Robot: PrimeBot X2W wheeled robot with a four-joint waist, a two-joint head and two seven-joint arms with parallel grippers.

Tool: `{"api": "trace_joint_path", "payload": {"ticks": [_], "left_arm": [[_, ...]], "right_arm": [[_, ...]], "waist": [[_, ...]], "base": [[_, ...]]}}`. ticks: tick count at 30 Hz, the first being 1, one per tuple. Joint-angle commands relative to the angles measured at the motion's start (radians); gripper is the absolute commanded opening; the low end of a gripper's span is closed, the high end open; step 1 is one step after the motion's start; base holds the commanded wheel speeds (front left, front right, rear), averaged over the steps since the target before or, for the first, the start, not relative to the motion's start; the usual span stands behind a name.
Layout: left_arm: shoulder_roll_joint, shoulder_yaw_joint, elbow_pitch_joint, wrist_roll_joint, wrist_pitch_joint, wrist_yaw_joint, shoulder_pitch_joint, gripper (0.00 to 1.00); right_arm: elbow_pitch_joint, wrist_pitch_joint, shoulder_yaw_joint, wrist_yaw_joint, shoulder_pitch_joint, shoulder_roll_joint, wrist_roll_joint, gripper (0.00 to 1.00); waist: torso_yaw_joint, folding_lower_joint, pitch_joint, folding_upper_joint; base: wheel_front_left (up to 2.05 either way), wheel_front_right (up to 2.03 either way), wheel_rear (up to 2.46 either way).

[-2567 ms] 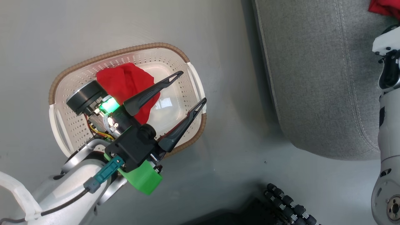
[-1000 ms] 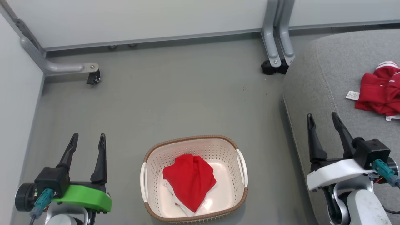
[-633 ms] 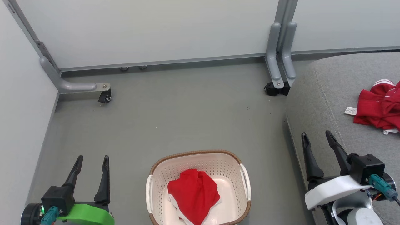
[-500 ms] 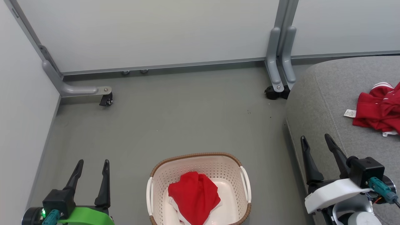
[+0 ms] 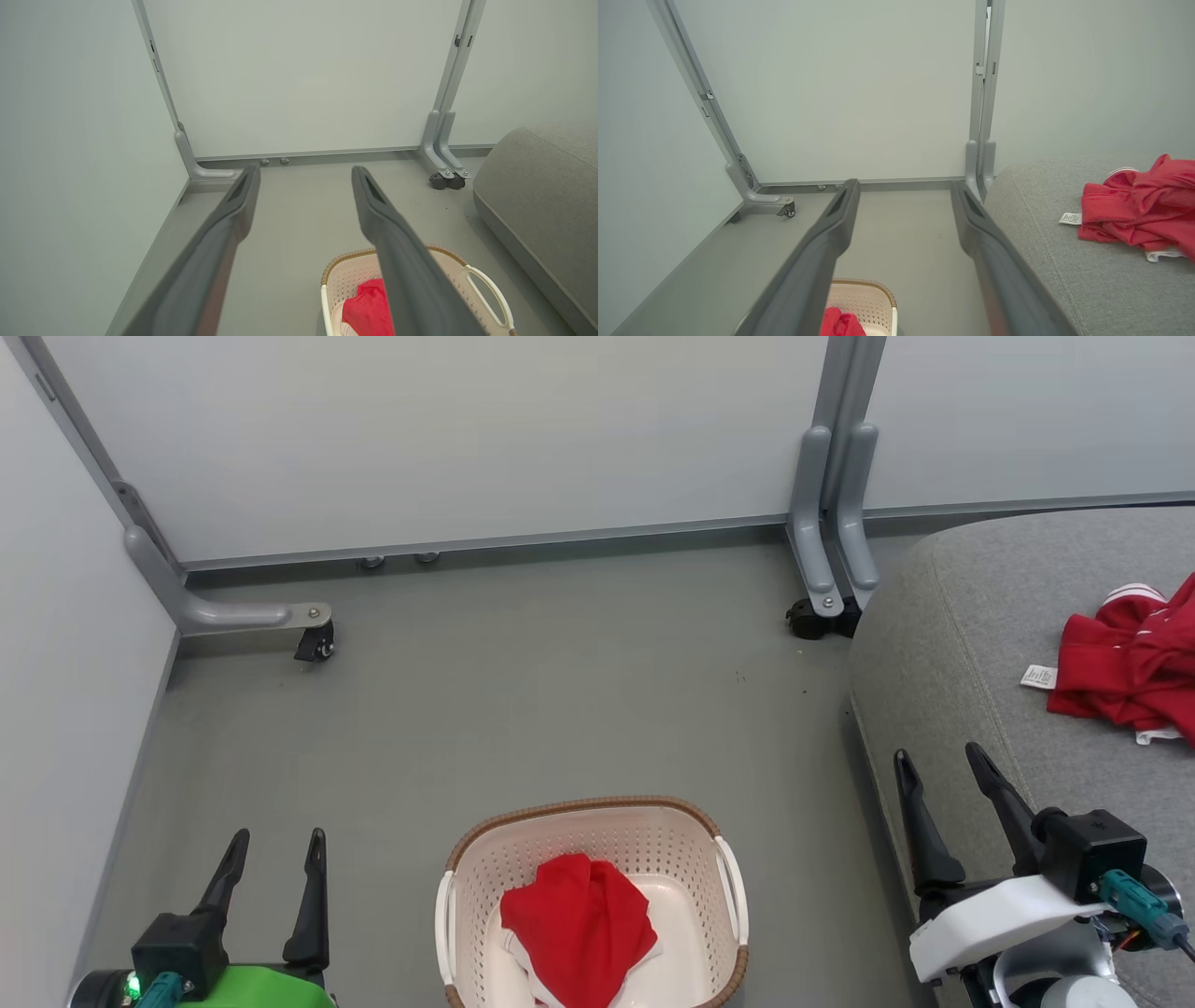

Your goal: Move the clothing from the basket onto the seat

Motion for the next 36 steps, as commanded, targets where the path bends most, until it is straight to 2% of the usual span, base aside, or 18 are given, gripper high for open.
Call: {"api": "trace_joint_path", "payload": {"ticks": [1,10,16,25,30,36], "left_arm": [[-0.004,0.008,0.003,0.01,-0.003,-0.006,0.004,1.0],[-0.019,0.021,0.014,0.042,-0.003,-0.023,-0.024,1.0],[-0.035,-0.006,0.03,0.098,-0.003,-0.036,-0.097,1.0],[-0.119,-0.123,0.152,0.173,-0.003,-0.087,-0.323,1.0],[-0.165,-0.204,0.289,0.199,-0.003,-0.117,-0.465,1.0],[-0.196,-0.289,0.494,0.172,0.012,-0.136,-0.64,1.0]], "right_arm": [[-0.005,0.004,0.001,-0.001,0.013,-0.002,-0.001,1.0],[-0.013,0.005,-0.004,-0.001,0.006,-0.002,0.002,1.0],[-0.037,0.01,-0.002,-0.001,-0.028,-0.002,-0.005,1.0],[-0.104,0.005,0.006,-0.001,-0.147,-0.002,-0.03,1.0],[-0.142,-0.005,0.007,-0.001,-0.225,-0.002,-0.04,1.0],[-0.179,-0.028,0.017,-0.001,-0.312,-0.002,-0.042,1.0]], "waist": [[0.001,0.0001,0.0,0.0],[0.01,0.0001,0.007,0.0],[0.018,0.0001,0.06,0.0],[0.01,0.0001,0.292,0.0],[-0.008,0.0001,0.439,0.0],[-0.042,0.0001,0.619,0.0]], "base": [[0.0,0.0,0.0],[0.0,0.0,0.0],[0.0,0.0,0.0],[0.0,0.0,0.0],[0.0,0.0,0.0],[0.0,0.0,0.0]]}}
